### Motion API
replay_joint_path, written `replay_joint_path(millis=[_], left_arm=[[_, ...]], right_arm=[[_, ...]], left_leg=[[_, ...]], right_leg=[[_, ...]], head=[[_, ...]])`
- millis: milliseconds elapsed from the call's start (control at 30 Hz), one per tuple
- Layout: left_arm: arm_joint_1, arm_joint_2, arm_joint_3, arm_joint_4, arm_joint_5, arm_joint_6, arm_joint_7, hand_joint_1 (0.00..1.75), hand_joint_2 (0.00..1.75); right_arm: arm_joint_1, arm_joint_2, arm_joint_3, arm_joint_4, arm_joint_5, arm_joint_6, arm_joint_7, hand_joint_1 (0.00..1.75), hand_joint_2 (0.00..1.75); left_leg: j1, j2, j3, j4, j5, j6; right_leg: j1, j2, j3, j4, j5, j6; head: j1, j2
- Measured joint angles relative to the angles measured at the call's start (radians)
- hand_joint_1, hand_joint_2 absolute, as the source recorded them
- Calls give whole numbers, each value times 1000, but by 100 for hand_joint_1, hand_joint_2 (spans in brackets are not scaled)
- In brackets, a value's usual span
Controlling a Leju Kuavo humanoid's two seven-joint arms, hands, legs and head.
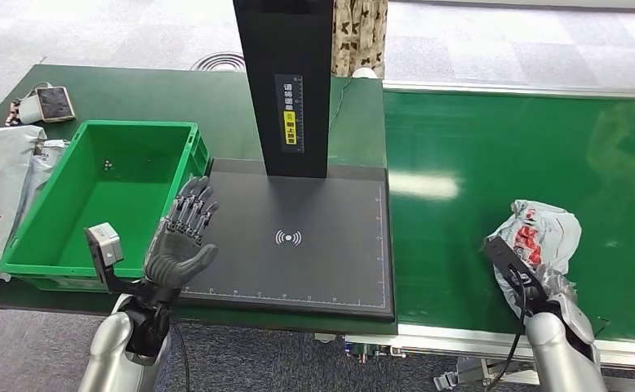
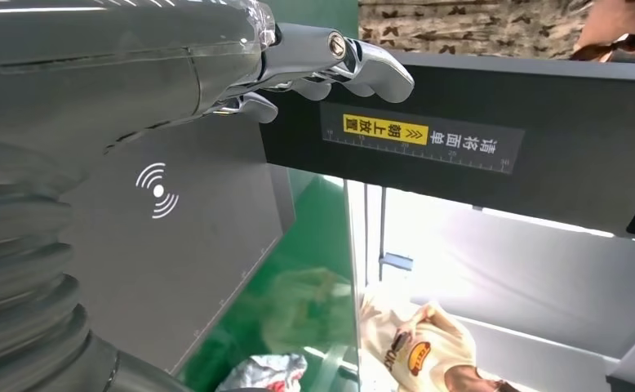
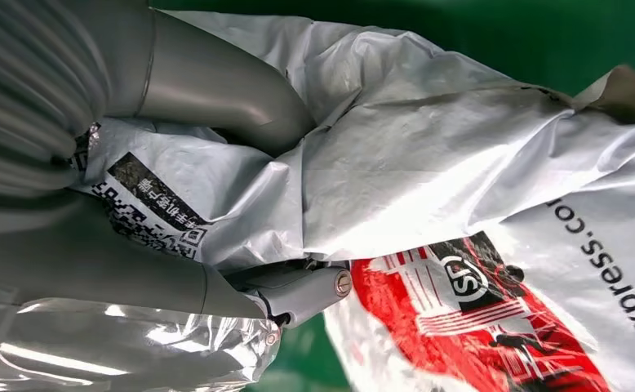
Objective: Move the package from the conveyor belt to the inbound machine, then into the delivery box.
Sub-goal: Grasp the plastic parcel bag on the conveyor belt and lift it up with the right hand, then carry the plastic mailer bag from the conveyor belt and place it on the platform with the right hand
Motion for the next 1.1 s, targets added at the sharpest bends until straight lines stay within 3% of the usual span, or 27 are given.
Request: replay_joint_path(millis=[67,200,267,367,567,667,833,967,1100], left_arm=[[8,-3,3,-12,-3,5,-1,0,175],[15,-12,6,-24,-4,59,-44,0,175],[12,-19,6,-24,-6,92,-73,0,175],[-1,-27,5,-24,-8,123,-94,0,175],[-30,-29,0,-16,9,136,-112,0,175],[-45,-28,-2,-5,21,139,-131,0,175],[-85,-25,-2,17,31,130,-158,0,175],[-106,-24,-2,29,30,132,-161,0,175],[-114,-21,0,35,28,144,-161,0,175]], right_arm=[[3,15,-24,-36,-33,-126,-65,175,175],[-19,58,-75,-163,-155,-457,-366,175,175],[-36,75,-75,-227,-159,-527,-438,175,175],[-52,97,-56,-301,-146,-568,-470,175,175],[-91,115,17,-348,-127,-553,-498,175,175],[-112,112,103,-354,-52,-457,-555,175,175],[-208,85,390,-329,121,-271,-587,175,175],[-314,72,617,-268,122,-228,-589,175,175],[-378,64,747,-224,115,-206,-599,175,175]], left_leg=[[0,0,0,0,0,0],[0,1,0,0,0,0],[0,1,1,0,0,0],[0,1,1,0,0,-1],[0,1,1,0,1,-1],[0,2,1,0,1,-1],[0,2,1,0,1,-2],[1,1,1,0,2,-2],[1,1,0,0,2,-2]], right_leg=[[0,0,0,0,0,0],[1,1,0,0,0,0],[1,1,0,0,0,0],[1,1,0,0,0,0],[0,1,0,0,1,0],[0,2,0,0,1,0],[1,3,0,1,1,-1],[2,2,0,1,1,-1],[1,1,0,1,1,-1]], head=[[0,0],[0,0],[0,0],[0,0],[0,0],[0,0],[0,0],[0,0],[0,0]])
